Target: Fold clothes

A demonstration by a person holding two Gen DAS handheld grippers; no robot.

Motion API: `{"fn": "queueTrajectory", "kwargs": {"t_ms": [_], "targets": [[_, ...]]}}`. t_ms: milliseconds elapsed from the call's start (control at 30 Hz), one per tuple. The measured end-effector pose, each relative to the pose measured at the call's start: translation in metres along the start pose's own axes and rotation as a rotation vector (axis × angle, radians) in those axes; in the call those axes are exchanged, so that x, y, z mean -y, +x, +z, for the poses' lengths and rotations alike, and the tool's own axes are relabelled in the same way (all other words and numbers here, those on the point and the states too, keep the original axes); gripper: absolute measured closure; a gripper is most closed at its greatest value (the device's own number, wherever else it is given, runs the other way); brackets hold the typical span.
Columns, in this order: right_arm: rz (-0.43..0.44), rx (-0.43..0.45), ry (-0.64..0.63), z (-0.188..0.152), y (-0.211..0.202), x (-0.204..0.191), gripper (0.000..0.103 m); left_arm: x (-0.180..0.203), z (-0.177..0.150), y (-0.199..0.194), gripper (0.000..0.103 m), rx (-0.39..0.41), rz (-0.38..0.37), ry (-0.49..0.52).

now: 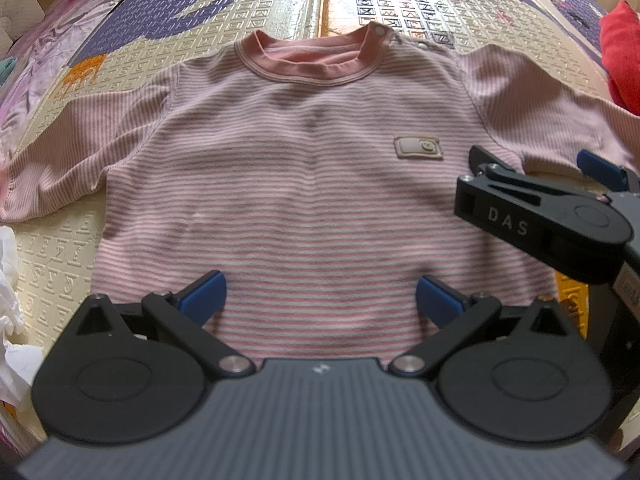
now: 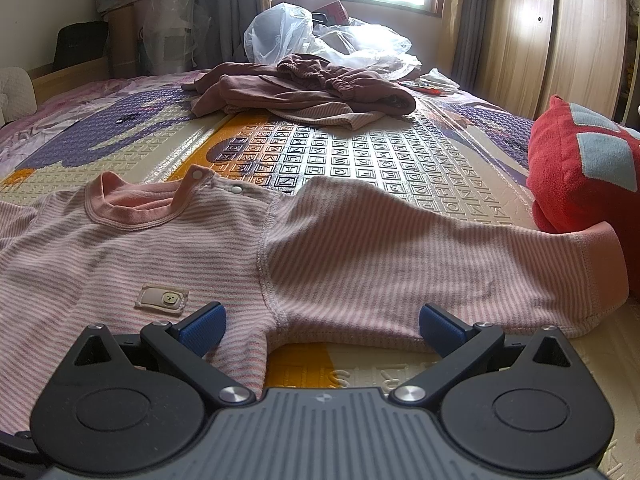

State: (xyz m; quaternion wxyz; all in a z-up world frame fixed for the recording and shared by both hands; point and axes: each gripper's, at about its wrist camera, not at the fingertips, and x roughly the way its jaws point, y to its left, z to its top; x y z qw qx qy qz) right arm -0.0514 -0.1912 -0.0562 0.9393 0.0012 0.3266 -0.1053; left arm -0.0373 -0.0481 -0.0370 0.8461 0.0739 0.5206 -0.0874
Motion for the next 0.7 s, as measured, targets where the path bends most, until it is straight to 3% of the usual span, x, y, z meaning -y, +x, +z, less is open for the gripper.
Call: {"fn": "queueTrajectory", "kwargs": {"t_ms": [700], "targets": [[-0.006, 0.002, -0.008, 0.0002, -0.001, -0.0022, 0.0, -0.0004, 0.0011, 0.0011, 0.0, -0.003, -0.004, 0.0]]}}
